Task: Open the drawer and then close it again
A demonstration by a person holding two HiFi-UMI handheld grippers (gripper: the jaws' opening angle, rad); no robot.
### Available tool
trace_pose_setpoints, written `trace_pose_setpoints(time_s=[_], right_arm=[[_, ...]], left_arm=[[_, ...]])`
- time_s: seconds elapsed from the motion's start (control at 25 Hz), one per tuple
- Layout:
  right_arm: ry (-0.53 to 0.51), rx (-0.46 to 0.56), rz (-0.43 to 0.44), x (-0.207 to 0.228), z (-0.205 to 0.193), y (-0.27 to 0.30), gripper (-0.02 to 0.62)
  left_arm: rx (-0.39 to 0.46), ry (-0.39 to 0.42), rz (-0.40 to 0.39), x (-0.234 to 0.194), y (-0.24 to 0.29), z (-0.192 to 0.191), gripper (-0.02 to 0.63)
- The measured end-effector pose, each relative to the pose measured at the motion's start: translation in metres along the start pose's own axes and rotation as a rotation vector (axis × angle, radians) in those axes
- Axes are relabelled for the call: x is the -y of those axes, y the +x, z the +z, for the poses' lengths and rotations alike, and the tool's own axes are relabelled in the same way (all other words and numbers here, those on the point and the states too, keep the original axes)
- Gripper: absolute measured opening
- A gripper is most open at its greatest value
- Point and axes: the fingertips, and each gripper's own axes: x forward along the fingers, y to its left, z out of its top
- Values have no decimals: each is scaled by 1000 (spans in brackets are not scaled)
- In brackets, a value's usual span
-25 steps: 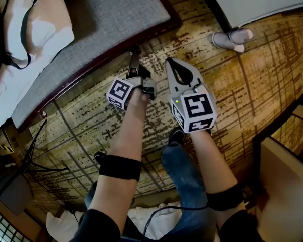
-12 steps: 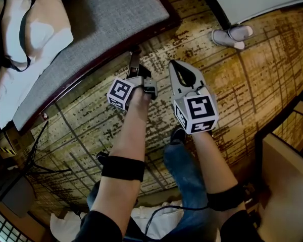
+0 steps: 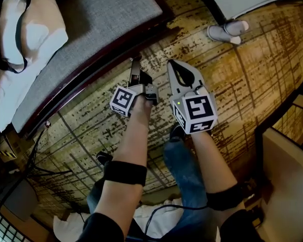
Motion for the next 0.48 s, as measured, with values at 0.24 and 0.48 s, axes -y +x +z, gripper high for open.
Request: trace_pose_setpoints(time_s=[0.24,0.48], right_arm=[[1,-13,-43,11,-5,-19,3],[23,-31,-126,34,-26,-53,3]], left_arm=[[-43,-23,-4,-3,-33,-29,48],[-54,-67,7,-9,-70,-61,48]])
